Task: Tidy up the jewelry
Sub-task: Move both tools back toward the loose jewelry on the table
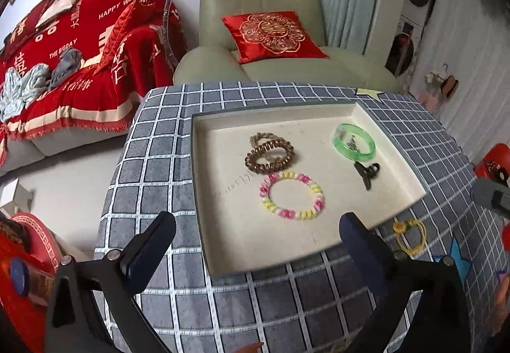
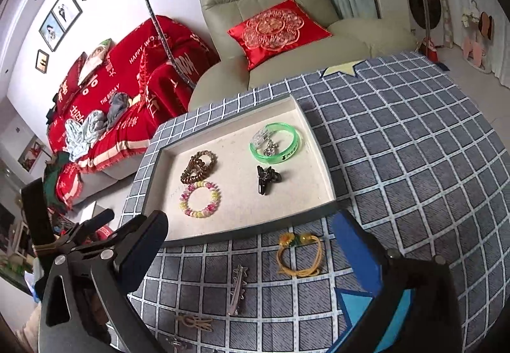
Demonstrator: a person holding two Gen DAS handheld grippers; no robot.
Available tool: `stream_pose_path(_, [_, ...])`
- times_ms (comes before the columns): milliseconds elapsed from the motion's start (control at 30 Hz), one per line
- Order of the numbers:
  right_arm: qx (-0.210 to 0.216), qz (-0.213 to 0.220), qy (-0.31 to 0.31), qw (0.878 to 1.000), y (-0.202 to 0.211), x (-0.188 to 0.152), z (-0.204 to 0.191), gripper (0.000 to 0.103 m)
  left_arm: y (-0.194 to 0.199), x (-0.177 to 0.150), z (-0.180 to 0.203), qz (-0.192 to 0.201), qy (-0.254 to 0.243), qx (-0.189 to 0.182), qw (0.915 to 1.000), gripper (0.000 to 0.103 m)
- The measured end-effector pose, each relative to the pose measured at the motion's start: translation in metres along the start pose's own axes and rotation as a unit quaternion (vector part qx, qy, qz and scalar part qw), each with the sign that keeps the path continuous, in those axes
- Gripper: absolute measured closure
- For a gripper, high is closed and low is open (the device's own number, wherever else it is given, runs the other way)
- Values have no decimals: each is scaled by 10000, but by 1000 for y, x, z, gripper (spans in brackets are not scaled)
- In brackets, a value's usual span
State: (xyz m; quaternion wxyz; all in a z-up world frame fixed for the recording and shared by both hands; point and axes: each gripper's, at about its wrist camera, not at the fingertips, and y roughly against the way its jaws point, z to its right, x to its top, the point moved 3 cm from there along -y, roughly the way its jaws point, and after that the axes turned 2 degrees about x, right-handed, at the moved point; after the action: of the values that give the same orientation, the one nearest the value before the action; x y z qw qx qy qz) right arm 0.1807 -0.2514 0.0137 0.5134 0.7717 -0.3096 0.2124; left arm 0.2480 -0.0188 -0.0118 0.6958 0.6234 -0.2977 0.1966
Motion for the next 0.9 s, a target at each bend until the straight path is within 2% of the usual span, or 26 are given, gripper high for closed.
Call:
stream_pose_path(167, [42, 270, 33, 9996, 19, -6, 2, 0, 11, -16, 1, 70, -161, 54, 9998, 0])
stream_pose_path(333, [-203, -50, 91, 9997, 23, -14, 6, 0, 21, -37, -2, -26, -169, 63, 9998, 0])
stream_pose_path(500, [-218, -308, -26, 9993, 20, -31, 19, 0, 34, -65, 0, -180, -197, -170, 9995, 0])
stream_pose_path(700, [-397, -664, 25, 9970, 8, -53, 31, 0, 51, -98, 16, -272, -407, -280, 9984, 0])
stream_pose_path(900, [-594, -846, 164, 9945, -3, -66, 39, 0, 58, -124, 32, -352, -610, -294, 9971, 0])
